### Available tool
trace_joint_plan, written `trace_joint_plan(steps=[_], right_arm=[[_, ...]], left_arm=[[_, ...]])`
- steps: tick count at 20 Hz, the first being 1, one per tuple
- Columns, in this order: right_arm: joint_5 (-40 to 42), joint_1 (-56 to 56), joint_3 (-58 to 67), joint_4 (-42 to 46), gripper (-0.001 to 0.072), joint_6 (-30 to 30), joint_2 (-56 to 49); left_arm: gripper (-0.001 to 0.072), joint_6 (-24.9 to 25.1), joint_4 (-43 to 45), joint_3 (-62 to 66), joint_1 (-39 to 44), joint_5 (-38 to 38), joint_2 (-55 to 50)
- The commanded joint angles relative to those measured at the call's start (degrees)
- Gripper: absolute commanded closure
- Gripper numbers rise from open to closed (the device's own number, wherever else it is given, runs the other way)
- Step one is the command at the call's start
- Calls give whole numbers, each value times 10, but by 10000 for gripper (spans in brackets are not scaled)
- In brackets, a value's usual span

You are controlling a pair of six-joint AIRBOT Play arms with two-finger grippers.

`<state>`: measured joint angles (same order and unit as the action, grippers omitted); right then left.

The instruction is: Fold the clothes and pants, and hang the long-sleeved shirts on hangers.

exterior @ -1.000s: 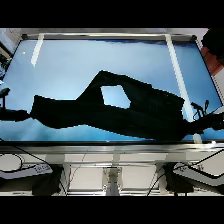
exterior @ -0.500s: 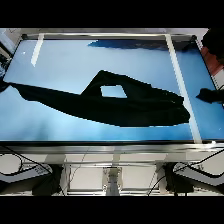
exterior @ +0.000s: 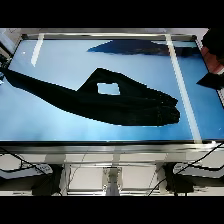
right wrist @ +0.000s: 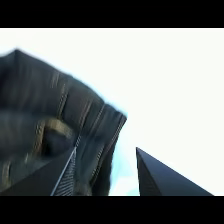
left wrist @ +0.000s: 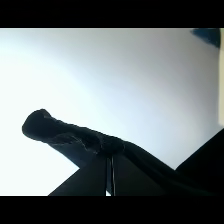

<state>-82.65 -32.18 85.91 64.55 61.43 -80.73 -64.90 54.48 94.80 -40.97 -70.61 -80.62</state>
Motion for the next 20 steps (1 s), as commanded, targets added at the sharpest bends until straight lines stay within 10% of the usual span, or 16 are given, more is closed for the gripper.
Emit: trace_joint_plan(steps=[1,16,20], right_arm=[[-97,14,-101,-8,207,-27,-12],[40,13,-294,-36,171,-112,-12],[44,13,-290,-71,658,-127,-12]], left_arm=[[687,-22,105,13,1,-67,-7],[687,-24,113,12,-9,-93,-9],[687,-25,113,12,-9,-110,-9]])
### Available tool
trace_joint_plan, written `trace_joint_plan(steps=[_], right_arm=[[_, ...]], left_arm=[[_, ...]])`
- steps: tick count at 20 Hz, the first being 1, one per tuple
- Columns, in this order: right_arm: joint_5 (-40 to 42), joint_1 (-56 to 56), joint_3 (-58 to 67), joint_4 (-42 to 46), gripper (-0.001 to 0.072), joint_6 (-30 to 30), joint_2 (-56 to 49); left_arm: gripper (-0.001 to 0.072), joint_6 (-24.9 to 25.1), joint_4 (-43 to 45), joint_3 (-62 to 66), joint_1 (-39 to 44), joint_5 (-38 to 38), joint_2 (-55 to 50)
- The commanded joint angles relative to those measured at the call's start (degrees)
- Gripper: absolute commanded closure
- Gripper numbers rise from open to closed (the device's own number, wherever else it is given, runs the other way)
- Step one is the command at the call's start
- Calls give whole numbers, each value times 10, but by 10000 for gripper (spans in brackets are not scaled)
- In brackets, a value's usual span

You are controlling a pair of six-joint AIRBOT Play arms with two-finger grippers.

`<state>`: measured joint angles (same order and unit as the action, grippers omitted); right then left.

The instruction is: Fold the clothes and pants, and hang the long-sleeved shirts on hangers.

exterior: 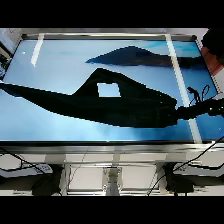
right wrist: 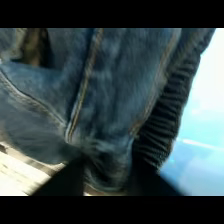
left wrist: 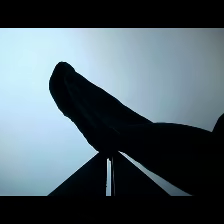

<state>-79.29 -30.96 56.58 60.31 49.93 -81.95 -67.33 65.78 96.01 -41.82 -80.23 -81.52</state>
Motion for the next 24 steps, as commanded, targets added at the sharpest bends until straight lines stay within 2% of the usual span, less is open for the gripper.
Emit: trace_joint_plan(steps=[1,2,3,6,7,9,11,12,15,18,21,24], right_arm=[[15,0,9,-38,693,-12,0],[27,0,24,-54,694,-12,0],[50,0,46,-76,695,-2,0],[153,13,149,-104,697,66,-4],[179,17,199,-105,698,85,-17],[176,17,308,-117,699,117,-58],[170,17,401,-125,698,141,-91],[170,17,436,-127,698,141,-100],[153,5,504,-112,698,139,-103],[56,-29,532,-44,697,140,-102],[-62,-69,521,55,697,138,-102],[-97,-96,449,63,697,129,-102]], left_arm=[[688,-23,0,0,-1,-14,-2],[688,-75,-15,0,0,-16,-9],[689,-98,-51,0,0,-25,-20],[689,-112,-242,0,10,-6,-74],[689,-114,-318,1,17,32,-90],[689,-93,-461,5,29,118,-110],[689,-64,-557,32,29,147,-127],[689,-62,-569,52,25,142,-134],[689,-57,-568,85,6,98,-137],[689,-53,-524,85,-30,1,-137],[689,-53,-379,85,-53,-100,-137],[688,-56,-166,81,-45,-175,-137]])
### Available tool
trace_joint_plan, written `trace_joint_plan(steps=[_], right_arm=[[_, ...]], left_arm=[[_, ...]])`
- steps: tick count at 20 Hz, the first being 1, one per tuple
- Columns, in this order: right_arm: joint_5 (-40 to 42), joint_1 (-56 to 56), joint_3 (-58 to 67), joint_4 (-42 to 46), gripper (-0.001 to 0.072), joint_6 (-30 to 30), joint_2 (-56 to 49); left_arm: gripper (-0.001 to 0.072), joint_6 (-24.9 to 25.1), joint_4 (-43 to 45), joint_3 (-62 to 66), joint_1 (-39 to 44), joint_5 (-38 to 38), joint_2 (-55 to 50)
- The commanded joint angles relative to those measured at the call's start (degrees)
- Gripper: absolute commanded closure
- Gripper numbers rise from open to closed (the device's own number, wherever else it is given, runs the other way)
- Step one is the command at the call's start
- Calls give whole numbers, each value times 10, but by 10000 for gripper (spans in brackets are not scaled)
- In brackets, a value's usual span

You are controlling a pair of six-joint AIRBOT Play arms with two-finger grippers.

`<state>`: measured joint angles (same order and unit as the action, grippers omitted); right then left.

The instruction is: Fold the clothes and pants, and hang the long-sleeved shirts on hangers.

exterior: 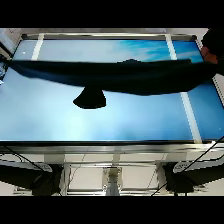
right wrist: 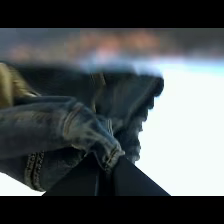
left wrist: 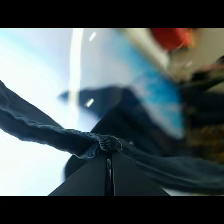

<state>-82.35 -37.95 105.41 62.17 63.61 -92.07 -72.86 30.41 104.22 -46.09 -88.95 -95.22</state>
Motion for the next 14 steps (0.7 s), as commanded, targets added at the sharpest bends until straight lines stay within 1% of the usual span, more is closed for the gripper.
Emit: trace_joint_plan(steps=[1,2,4,6,8,11,14], right_arm=[[-67,-28,-79,45,697,-17,0],[-66,-28,-119,51,697,-29,0],[-35,-32,-210,68,697,-50,11],[-12,-49,-276,107,697,-53,24],[-9,-84,-319,138,697,-54,37],[-1,-151,-362,148,698,-66,63],[-1,-202,-410,148,697,-85,81]], left_arm=[[688,2,237,-6,3,-104,0],[688,15,268,-14,8,-121,0],[688,18,272,-40,7,-135,0],[688,26,292,-73,7,-165,2],[688,26,364,-121,7,-170,14],[688,31,475,-212,6,-170,32],[688,43,515,-288,7,-172,36]])
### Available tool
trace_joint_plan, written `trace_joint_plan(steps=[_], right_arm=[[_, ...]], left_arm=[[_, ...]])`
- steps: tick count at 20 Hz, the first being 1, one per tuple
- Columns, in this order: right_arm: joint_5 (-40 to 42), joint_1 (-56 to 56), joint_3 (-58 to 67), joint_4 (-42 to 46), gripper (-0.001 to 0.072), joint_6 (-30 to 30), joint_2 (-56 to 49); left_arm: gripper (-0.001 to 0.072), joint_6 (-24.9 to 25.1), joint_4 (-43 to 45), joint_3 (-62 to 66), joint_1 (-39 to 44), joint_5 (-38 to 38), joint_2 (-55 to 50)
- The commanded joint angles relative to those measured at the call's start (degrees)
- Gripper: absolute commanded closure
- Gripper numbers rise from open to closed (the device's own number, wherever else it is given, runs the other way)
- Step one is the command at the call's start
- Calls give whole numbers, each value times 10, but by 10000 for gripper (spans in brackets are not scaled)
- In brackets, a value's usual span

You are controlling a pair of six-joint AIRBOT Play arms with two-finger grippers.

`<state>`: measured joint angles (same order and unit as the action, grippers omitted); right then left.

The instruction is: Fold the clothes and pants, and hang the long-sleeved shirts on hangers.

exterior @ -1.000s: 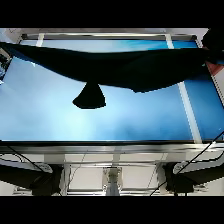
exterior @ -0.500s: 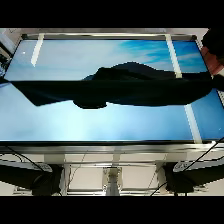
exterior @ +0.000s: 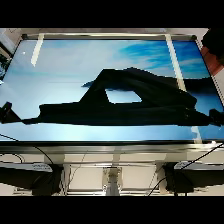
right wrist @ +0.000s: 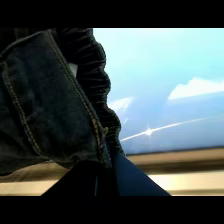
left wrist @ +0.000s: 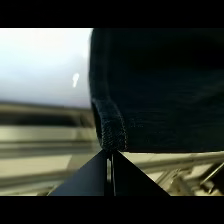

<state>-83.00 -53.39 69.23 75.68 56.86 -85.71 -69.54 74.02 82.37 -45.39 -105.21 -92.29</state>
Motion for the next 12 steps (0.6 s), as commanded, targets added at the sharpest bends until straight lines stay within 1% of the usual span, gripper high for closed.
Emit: trace_joint_plan(steps=[1,4,6,7,10,12], right_arm=[[5,-56,-64,14,697,-24,20],[8,-62,-97,45,697,-24,20],[7,-62,-100,92,696,2,20],[4,-62,-100,119,696,16,21],[3,-62,-100,154,696,40,24],[-2,-62,-100,194,696,61,25]], left_arm=[[688,10,86,-88,1,-9,7],[688,23,145,-131,7,-9,9],[687,25,196,-141,11,-9,14],[688,25,203,-142,11,-7,16],[687,37,203,-141,11,9,26],[686,40,203,-141,11,11,29]])
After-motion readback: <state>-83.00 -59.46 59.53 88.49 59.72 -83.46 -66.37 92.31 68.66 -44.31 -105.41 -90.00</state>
